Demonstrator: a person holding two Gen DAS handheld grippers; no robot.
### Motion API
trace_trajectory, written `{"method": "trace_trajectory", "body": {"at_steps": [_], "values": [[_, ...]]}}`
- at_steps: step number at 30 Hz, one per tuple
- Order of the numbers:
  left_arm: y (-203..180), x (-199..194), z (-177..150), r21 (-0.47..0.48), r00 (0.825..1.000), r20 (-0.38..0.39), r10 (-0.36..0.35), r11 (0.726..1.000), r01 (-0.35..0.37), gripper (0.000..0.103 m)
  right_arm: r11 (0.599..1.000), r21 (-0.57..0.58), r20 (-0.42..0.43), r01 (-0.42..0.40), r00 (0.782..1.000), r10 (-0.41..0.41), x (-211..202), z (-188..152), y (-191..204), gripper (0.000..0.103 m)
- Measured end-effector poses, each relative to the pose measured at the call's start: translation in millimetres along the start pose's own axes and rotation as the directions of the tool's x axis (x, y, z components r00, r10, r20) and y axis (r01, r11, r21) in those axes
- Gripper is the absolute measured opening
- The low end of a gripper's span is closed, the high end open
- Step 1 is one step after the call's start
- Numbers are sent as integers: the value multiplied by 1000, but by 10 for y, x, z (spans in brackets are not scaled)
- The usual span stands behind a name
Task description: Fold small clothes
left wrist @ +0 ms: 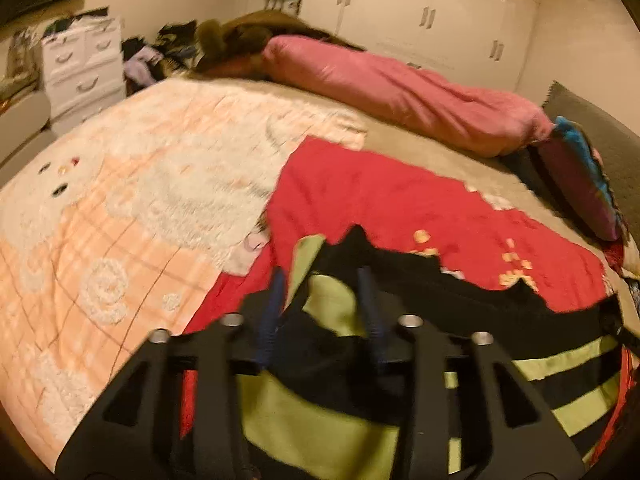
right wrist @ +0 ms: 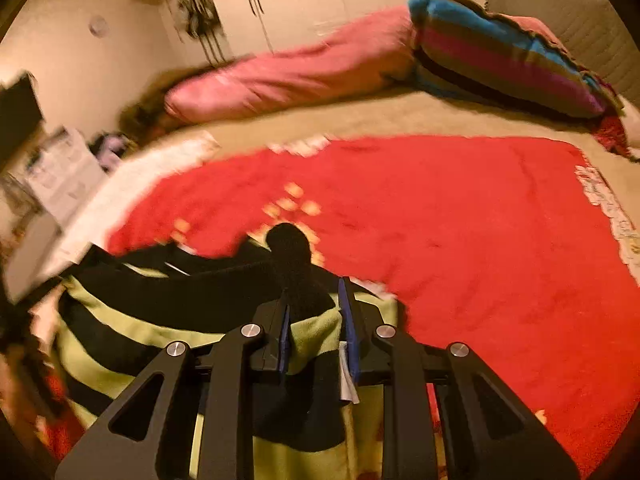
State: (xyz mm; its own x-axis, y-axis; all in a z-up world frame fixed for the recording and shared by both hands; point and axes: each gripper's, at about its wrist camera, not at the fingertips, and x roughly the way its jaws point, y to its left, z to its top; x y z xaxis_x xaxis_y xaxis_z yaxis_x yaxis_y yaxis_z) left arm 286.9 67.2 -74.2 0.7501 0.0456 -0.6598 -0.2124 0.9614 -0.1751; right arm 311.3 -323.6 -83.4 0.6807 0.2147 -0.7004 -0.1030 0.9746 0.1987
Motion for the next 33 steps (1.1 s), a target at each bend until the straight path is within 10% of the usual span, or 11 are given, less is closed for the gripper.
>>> {"method": "trace_trajectory", "body": {"at_steps": [12, 19, 33], "values": [[63, -641, -136, -2, 991, 134, 24, 1000, -24, 40, 991, 37, 62, 129, 989, -131, -263, -318, -77, 30], [-474, -541, -374, 153, 996, 24, -89, 985, 85, 61, 993, -118, 54, 7, 999, 0, -571, -546, 418, 44], [-291, 21, -631, 221, 990, -134, 51, 975, -20, 94, 995, -100, -137, 7, 990, -21, -204, -845, 384, 56]]}}
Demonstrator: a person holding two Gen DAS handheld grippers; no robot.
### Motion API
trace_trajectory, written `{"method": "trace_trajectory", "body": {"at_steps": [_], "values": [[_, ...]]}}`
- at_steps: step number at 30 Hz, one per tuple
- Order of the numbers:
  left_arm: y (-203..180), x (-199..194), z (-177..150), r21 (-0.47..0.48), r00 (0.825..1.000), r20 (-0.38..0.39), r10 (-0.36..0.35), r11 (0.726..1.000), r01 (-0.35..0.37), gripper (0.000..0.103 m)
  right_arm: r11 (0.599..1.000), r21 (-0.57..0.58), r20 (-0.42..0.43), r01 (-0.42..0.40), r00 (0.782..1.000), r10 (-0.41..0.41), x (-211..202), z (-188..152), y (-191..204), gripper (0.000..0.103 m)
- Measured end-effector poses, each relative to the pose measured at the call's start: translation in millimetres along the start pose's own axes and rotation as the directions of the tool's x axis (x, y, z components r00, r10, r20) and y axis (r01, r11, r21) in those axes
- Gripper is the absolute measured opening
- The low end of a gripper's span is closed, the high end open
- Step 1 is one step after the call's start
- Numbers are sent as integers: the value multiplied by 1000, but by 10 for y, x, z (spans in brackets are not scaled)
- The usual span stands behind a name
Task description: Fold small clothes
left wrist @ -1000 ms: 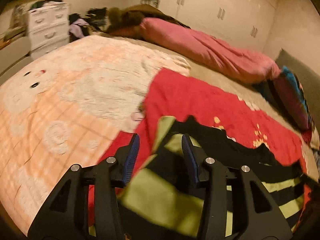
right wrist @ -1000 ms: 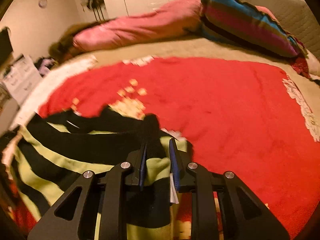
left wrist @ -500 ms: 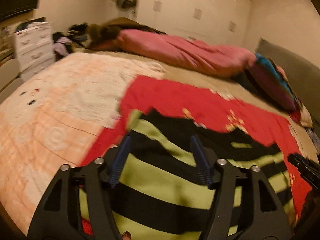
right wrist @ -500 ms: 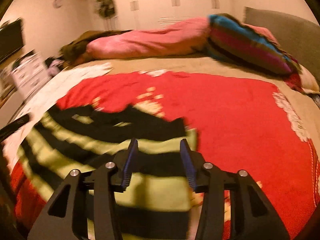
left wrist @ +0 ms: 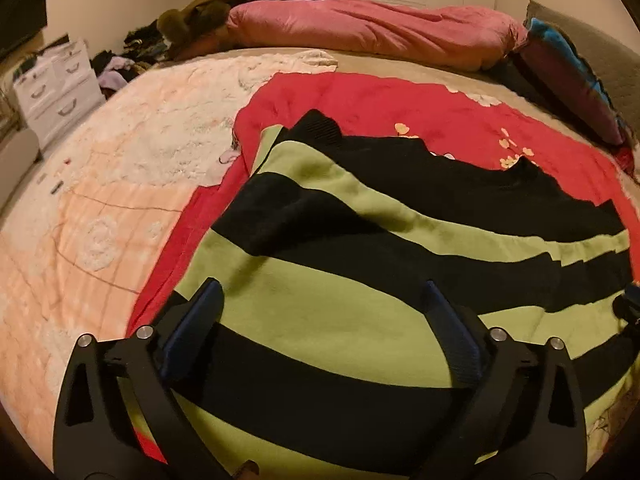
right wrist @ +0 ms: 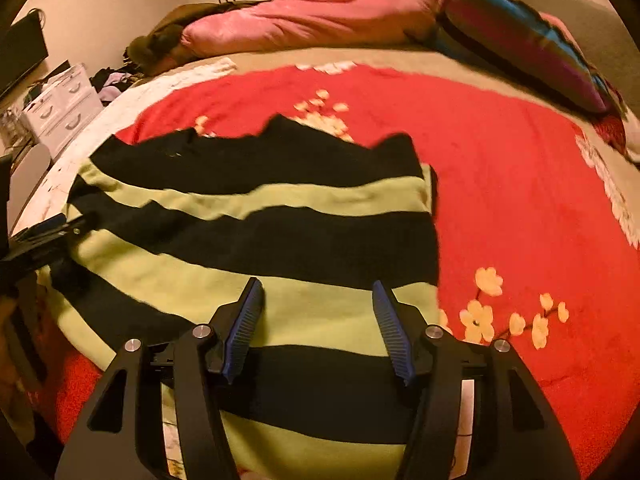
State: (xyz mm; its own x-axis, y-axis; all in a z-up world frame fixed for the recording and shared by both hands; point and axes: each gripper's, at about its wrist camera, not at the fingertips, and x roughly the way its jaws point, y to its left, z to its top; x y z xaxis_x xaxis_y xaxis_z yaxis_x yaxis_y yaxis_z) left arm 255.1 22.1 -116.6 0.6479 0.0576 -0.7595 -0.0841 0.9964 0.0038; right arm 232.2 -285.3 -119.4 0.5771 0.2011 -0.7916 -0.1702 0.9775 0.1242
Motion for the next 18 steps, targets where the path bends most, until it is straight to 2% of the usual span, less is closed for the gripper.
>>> {"method": "trace_trajectory", "body": {"at_steps": [2, 5, 7, 11, 15, 18], "values": [[41, 24, -8, -14, 1000, -5, -16, 1000, 16, 95, 1000, 17, -9, -6, 1000, 7, 41, -26, -31, 58], [12, -30, -12, -9, 1000, 6, -4, 1000, 4, 94, 999, 32, -8, -2, 1000, 3, 16, -17, -21, 60], [-5, -135, 20, -13, 999, 33, 1, 1000, 0, 94, 999, 45, 12, -24, 1000, 24, -70, 2, -14, 61], [-9, -345, 115, -36, 996, 88, -34, 999, 38, 94, 998, 46, 49, -46, 998, 43, -255, 22, -36, 66], [-120, -537, 115, 3, 992, 118, -48, 999, 48, 94, 998, 23, 60, -62, 996, 61, -415, -21, -4, 66], [-195, -612, 34, 39, 995, 92, -47, 998, 44, 94, 997, -8, 51, -83, 995, 83, -485, -99, 77, 66]]}}
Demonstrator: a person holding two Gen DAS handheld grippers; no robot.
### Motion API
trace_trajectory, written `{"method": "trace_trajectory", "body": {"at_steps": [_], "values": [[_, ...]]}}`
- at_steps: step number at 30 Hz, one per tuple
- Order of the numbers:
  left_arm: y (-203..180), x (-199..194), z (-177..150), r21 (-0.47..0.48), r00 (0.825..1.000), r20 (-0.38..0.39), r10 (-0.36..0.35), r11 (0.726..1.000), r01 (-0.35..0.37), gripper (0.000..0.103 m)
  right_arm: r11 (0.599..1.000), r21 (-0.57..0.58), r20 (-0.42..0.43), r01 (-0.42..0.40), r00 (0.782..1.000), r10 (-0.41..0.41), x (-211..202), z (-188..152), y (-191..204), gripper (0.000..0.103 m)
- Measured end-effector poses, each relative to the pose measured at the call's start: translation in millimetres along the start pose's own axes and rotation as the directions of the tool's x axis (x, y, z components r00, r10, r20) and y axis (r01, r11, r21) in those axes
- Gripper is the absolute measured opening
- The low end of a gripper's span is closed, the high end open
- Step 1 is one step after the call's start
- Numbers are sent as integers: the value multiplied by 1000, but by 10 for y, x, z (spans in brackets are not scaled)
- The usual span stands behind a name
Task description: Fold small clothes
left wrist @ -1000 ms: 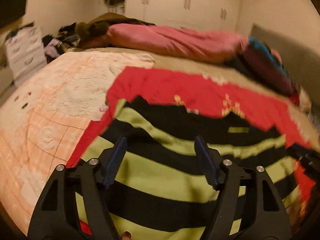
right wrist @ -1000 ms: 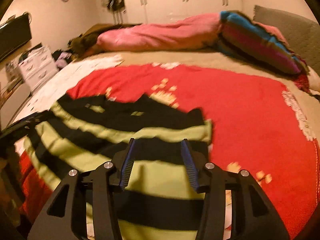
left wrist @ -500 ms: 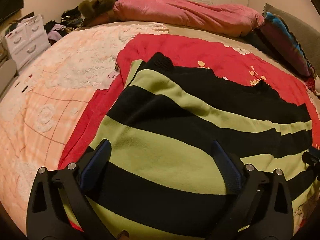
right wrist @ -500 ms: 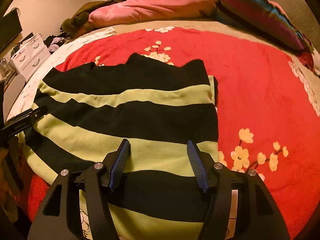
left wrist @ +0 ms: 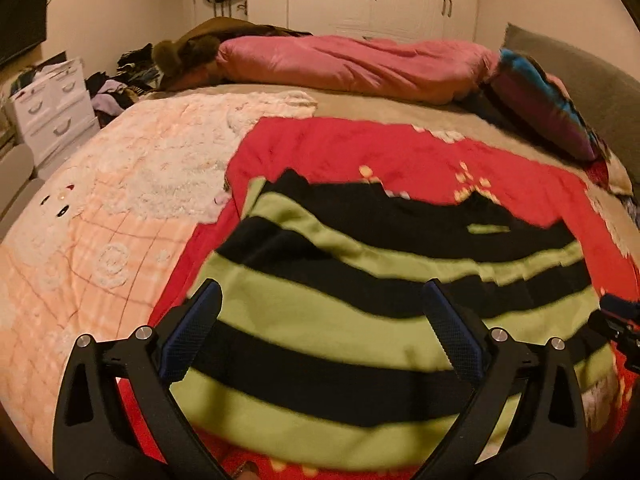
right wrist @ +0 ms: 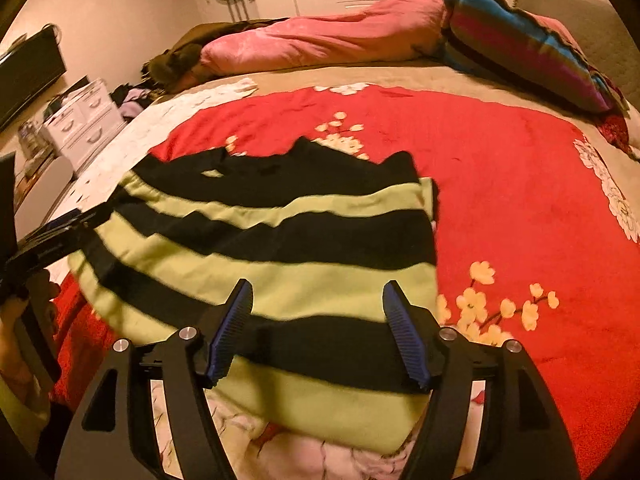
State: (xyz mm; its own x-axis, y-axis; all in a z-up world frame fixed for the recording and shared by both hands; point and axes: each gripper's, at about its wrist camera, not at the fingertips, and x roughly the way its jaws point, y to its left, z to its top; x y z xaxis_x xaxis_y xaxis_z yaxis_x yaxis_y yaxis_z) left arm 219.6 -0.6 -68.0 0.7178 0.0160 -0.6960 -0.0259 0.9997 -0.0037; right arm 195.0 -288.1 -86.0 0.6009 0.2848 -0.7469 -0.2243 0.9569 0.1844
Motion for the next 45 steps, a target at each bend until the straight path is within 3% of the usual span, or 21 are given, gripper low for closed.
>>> {"method": "trace_trajectory", "body": {"at_steps": [4, 8, 14, 20, 28, 32, 45], "values": [[-88, 24, -182, 48, 996, -92, -6, 999, 10, 94, 1000, -23, -29, -16, 999, 15, 3, -113, 105, 66], [-86, 69, -291, 26, 988, -149, -33, 999, 37, 94, 999, -34, -59, -19, 998, 17, 33, -214, 166, 71], [-69, 200, -399, 50, 977, -211, 8, 999, 3, 94, 1000, -16, -133, 21, 991, -23, 155, -294, 93, 74], [-56, 225, -423, 52, 976, -216, 12, 999, -1, 94, 1000, -1, -166, 29, 986, -29, 215, -357, 54, 74], [-12, 149, -395, 26, 981, -194, 10, 1000, -5, 94, 999, 43, -104, -18, 994, 23, -8, -285, 39, 78], [21, 88, -375, 12, 985, -175, 11, 1000, -9, 94, 1000, 23, -50, -17, 999, 18, -155, -232, 94, 90], [333, -56, -284, -68, 993, -108, 51, 996, -59, 94, 992, -120, 18, -41, 999, 44, -209, -72, 680, 97]]}}
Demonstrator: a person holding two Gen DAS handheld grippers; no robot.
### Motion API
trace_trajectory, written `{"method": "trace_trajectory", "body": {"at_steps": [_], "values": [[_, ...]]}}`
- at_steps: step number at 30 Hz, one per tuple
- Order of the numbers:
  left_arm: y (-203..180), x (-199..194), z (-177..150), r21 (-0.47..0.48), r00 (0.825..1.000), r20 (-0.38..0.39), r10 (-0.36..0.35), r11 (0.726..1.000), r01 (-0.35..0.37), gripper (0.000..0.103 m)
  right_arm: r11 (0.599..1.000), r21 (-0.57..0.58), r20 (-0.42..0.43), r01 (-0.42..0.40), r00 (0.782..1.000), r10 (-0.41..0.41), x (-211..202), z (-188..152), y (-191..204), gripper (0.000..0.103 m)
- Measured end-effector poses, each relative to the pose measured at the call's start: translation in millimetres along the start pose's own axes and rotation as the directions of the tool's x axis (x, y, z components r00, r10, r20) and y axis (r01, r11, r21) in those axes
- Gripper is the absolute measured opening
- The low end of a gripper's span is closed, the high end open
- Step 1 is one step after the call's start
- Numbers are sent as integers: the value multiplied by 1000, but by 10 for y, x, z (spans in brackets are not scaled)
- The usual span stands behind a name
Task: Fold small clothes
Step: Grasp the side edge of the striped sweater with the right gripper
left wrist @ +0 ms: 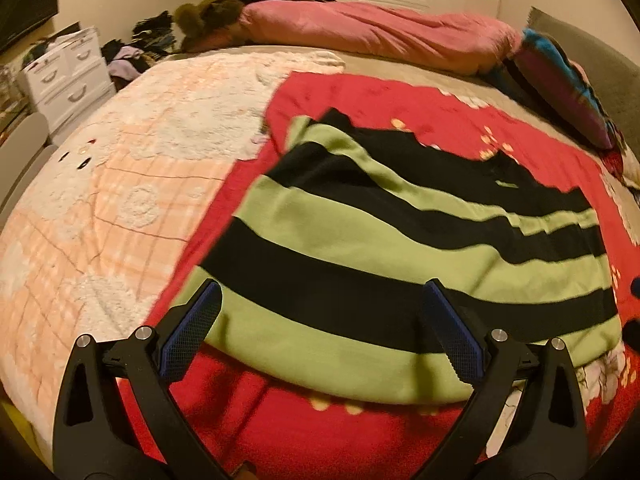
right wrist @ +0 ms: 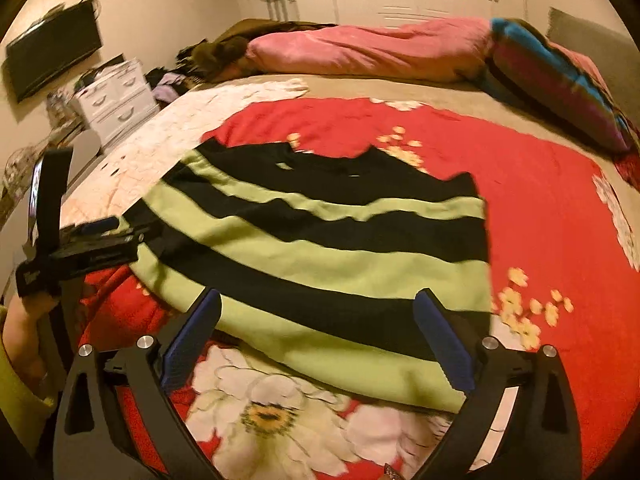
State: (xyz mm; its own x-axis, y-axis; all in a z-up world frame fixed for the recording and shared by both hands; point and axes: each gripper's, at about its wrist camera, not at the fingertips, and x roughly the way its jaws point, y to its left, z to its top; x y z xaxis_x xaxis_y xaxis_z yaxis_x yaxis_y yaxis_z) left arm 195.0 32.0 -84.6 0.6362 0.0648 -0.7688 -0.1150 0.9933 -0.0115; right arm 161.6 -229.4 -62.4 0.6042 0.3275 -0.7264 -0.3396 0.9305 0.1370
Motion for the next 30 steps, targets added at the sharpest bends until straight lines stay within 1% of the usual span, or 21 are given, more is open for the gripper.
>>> {"method": "trace_trajectory", "body": {"at_steps": [5, 7, 8, 10, 12, 16, 18, 20, 23, 25, 28, 29, 30], "values": [[349, -5, 58, -98, 1000, 19, 22, 995, -20, 94, 995, -85, -19, -47, 999, 46, 238, 33, 479, 98], [570, 20, 62, -175, 999, 20, 29, 984, -25, 94, 990, -129, -23, -58, 998, 56, 317, 26, 685, 98], [718, 44, 51, -233, 1000, 11, 28, 972, -25, 94, 985, -161, -22, -65, 998, 62, 368, 24, 816, 98], [925, 60, 21, -315, 1000, 7, 23, 949, -19, 94, 975, -211, -29, -75, 997, 70, 459, 19, 1021, 98], [1104, 48, -11, -380, 1000, 16, 25, 925, -17, 94, 962, -259, -33, -82, 997, 76, 544, 17, 1205, 98], [1357, -21, -49, -469, 998, 48, 48, 883, -20, 94, 939, -335, -37, -78, 997, 70, 757, 38, 1519, 98], [1438, -36, -66, -503, 997, 60, 54, 864, -16, 94, 932, -354, -50, -80, 997, 67, 874, 51, 1642, 98], [1475, -46, -74, -519, 996, 71, 57, 855, -12, 94, 923, -376, -52, -84, 996, 69, 969, 57, 1779, 98], [1492, -68, -58, -526, 995, 86, 53, 850, 0, 94, 902, -424, -54, -86, 996, 69, 1093, 50, 1971, 98], [1497, -60, -39, -529, 994, 97, 42, 849, 16, 94, 890, -450, -51, -68, 997, 51, 1183, 46, 2057, 98], [1476, -39, -10, -524, 995, 100, 26, 851, 31, 94, 894, -443, -32, -62, 998, 53, 1299, 93, 2104, 97], [1483, -27, -3, -523, 995, 102, 23, 852, 34, 94, 893, -447, -26, -49, 999, 41, 1356, 108, 2111, 96], [1480, -18, 12, -524, 995, 103, 21, 851, 36, 94, 891, -453, -23, -35, 999, 27, 1413, 123, 2111, 91]]}}
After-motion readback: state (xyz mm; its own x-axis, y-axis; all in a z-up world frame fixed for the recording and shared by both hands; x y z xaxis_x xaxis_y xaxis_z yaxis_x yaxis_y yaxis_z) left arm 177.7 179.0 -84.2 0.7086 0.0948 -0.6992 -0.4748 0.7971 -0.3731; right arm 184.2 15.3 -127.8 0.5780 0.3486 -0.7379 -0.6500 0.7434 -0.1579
